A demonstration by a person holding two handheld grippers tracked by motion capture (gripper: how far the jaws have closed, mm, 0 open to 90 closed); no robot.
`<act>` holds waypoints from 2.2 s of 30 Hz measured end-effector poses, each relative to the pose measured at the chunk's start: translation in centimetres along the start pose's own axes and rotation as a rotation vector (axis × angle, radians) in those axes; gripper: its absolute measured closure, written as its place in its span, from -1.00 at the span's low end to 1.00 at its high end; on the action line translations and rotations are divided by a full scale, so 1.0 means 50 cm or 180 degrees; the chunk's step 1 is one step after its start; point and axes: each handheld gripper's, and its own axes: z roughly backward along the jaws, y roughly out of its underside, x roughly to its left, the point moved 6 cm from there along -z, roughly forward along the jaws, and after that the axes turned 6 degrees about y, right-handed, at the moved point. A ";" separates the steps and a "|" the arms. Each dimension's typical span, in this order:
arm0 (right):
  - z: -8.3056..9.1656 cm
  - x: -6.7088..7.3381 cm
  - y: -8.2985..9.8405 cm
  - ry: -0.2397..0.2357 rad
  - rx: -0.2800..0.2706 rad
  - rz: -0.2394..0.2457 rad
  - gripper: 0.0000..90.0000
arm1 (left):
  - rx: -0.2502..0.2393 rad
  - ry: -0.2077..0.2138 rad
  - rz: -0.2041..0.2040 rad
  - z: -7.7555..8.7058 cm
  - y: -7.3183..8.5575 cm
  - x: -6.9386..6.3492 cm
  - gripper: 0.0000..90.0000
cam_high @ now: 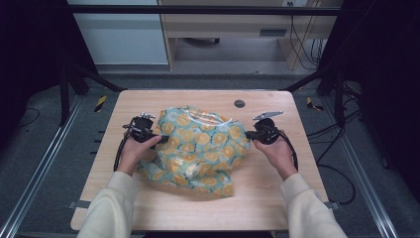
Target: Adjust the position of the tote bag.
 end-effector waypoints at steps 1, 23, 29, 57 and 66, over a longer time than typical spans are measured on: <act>0.000 -0.001 0.001 -0.0002 0.0002 -0.0004 0.98 | 0.0024 0.0004 -0.0005 -0.004 0.001 -0.002 -0.59; 0.002 0.007 0.000 -0.0024 0.0001 0.0019 0.98 | 0.0298 -0.0188 -0.0131 -0.034 0.024 -0.009 -0.18; 0.001 0.012 -0.003 -0.0037 -0.0005 0.0028 0.98 | 0.0275 -0.0247 -0.0172 -0.027 0.027 -0.002 0.24; 0.090 0.103 -0.022 -0.0580 -0.0440 0.0054 0.98 | -0.0022 -0.0245 -0.0490 0.060 0.018 -0.024 1.00; 0.156 0.214 -0.032 -0.0998 -0.0653 0.0289 0.98 | -0.0182 -0.0272 -0.0481 0.100 0.010 -0.033 0.69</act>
